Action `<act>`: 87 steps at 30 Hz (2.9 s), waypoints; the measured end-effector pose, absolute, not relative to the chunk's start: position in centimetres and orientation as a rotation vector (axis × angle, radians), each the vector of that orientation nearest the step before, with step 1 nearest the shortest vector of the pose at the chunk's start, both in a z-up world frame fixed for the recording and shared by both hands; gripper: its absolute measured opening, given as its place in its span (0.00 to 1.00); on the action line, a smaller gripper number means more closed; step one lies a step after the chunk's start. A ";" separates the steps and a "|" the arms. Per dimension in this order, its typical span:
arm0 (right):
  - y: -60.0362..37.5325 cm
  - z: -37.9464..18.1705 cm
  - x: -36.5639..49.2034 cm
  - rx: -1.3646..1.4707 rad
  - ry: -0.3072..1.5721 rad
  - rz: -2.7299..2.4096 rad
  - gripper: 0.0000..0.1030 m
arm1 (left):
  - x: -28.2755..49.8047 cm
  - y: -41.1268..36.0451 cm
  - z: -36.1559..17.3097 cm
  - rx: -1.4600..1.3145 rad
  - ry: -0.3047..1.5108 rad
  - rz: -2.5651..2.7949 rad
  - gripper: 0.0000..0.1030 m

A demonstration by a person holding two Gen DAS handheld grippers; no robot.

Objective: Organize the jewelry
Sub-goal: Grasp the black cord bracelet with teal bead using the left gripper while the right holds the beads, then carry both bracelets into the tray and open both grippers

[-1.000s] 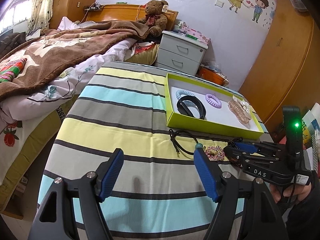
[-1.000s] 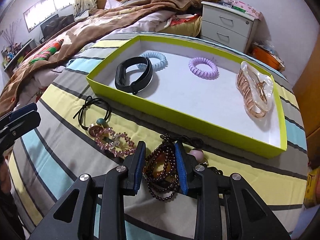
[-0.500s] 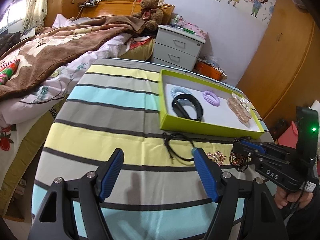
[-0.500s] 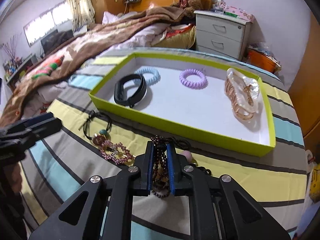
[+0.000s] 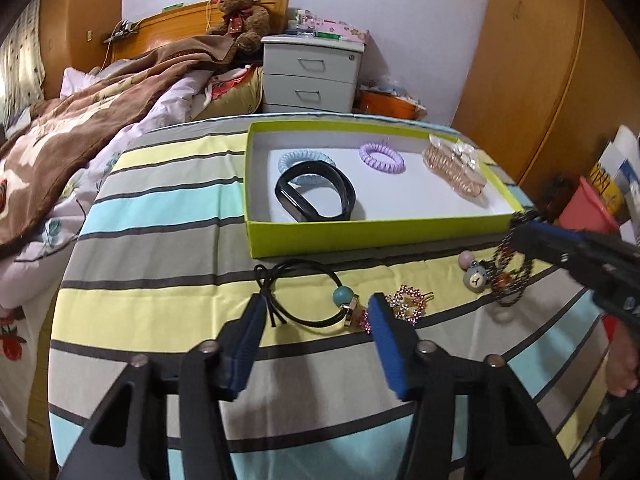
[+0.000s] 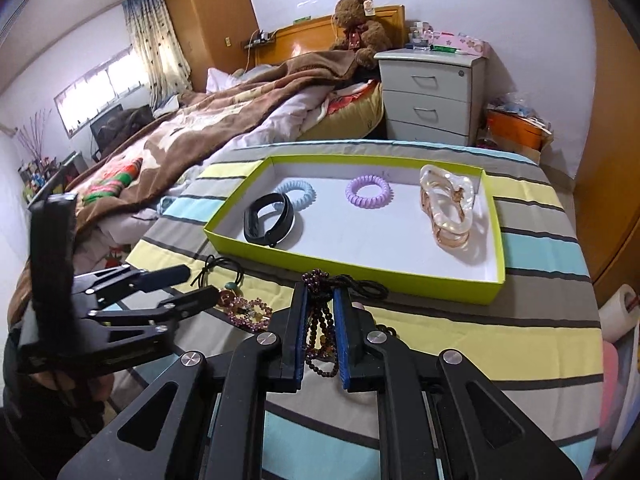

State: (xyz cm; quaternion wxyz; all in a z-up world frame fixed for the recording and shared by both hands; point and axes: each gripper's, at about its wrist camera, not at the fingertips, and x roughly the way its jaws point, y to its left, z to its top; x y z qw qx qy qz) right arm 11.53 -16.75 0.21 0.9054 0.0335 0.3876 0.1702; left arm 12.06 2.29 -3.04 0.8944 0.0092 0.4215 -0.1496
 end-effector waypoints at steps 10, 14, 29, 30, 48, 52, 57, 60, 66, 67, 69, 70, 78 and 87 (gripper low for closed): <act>-17.4 1.2 10.7 0.108 0.756 0.368 0.13 | 12.5 0.4 -3.7 0.095 0.900 -0.353 0.28; -17.9 1.3 10.3 0.121 0.747 0.366 0.13 | 12.7 0.3 -3.9 0.094 0.904 -0.357 0.20; -18.5 1.6 9.7 0.137 0.728 0.355 0.13 | 12.1 0.5 -2.8 0.092 0.872 -0.336 0.10; -18.5 1.6 9.7 0.138 0.728 0.356 0.13 | 12.0 0.6 -2.7 0.088 0.869 -0.334 0.10; -19.1 3.6 8.8 0.143 0.678 0.355 0.13 | 10.6 1.7 1.5 0.021 0.779 -0.327 0.10; -19.3 4.4 8.8 0.147 0.664 0.353 0.13 | 10.7 1.6 2.6 0.024 0.758 -0.321 0.10; -19.6 5.3 9.2 0.154 0.652 0.347 0.13 | 11.2 1.4 4.0 0.018 0.735 -0.332 0.10; -19.9 5.6 10.0 0.161 0.654 0.346 0.13 | 11.9 1.1 4.9 0.016 0.721 -0.340 0.10; -20.0 5.7 12.3 0.168 0.669 0.329 0.13 | 14.3 0.2 6.1 0.012 0.715 -0.361 0.10; -19.9 5.6 12.5 0.167 0.672 0.329 0.13 | 14.8 0.1 6.2 0.012 0.718 -0.360 0.10; -19.8 5.5 13.3 0.165 0.681 0.330 0.13 | 15.6 -0.2 6.3 0.015 0.721 -0.365 0.10; -19.7 5.3 13.9 0.160 0.688 0.331 0.13 | 16.2 -0.3 6.4 0.010 0.724 -0.370 0.10; -19.1 3.2 17.9 0.168 0.763 0.327 0.13 | 20.3 -1.1 5.8 0.018 0.754 -0.373 0.10; -18.4 0.9 20.8 0.149 0.827 0.323 0.13 | 23.9 -1.3 3.8 0.014 0.804 -0.369 0.10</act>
